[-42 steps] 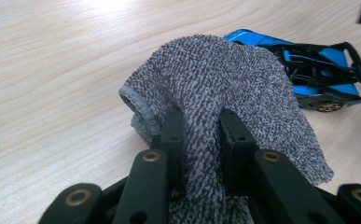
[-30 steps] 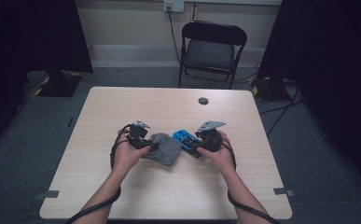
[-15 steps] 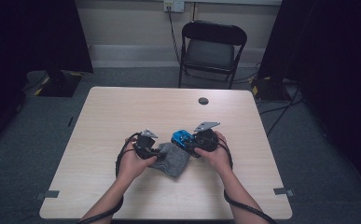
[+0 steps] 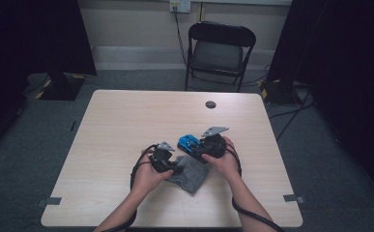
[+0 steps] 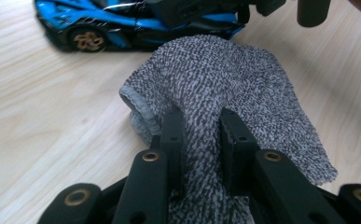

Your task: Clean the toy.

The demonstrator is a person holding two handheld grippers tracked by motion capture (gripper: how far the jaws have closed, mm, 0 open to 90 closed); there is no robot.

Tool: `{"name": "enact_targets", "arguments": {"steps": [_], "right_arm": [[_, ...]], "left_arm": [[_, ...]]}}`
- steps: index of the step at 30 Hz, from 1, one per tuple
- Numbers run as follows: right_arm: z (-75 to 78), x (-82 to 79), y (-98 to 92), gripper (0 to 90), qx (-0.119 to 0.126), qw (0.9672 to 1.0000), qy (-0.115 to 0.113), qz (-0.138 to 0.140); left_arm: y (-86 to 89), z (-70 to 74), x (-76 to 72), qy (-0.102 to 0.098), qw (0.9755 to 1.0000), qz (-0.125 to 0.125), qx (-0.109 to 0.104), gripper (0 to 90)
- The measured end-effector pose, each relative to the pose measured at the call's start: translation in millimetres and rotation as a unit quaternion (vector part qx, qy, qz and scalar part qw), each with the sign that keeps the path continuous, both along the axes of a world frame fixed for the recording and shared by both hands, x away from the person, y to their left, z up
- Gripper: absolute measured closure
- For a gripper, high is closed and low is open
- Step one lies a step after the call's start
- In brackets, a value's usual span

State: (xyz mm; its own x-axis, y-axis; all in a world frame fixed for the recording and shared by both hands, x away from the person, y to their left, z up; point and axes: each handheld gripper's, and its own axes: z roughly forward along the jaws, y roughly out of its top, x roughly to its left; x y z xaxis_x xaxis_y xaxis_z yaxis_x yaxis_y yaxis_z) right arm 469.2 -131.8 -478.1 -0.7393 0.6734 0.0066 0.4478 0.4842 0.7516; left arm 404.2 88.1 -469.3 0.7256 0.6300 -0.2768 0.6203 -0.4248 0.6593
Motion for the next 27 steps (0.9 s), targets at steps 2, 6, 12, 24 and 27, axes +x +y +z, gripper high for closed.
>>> {"name": "enact_targets", "arguments": {"steps": [2,6,12,24,27], "right_arm": [[-0.4,-0.1,-0.2,41.7,0.001,1.0000,-0.001,0.000],[-0.4,0.0,-0.7,41.8,0.001,1.0000,-0.001,0.002],[0.0,-0.5,-0.2,42.0,-0.005,1.0000,-0.006,0.005],[-0.8,-1.7,-1.1,42.2,-0.003,0.9999,-0.010,0.008],[-1.5,-2.0,-2.7,42.3,0.003,0.9999,-0.009,0.006]], "left_arm": [[-5.3,-1.2,1.7,-0.002,1.0000,0.000,0.010,73.9],[-13.1,-4.0,7.7,-0.008,0.9996,0.009,0.026,73.9],[-19.7,-4.2,16.4,-0.021,0.9983,0.023,0.049,74.0],[-16.0,-4.0,25.6,-0.023,0.9976,0.039,0.053,74.2],[-14.0,-4.3,26.9,-0.027,0.9971,0.044,0.055,74.3]]}}
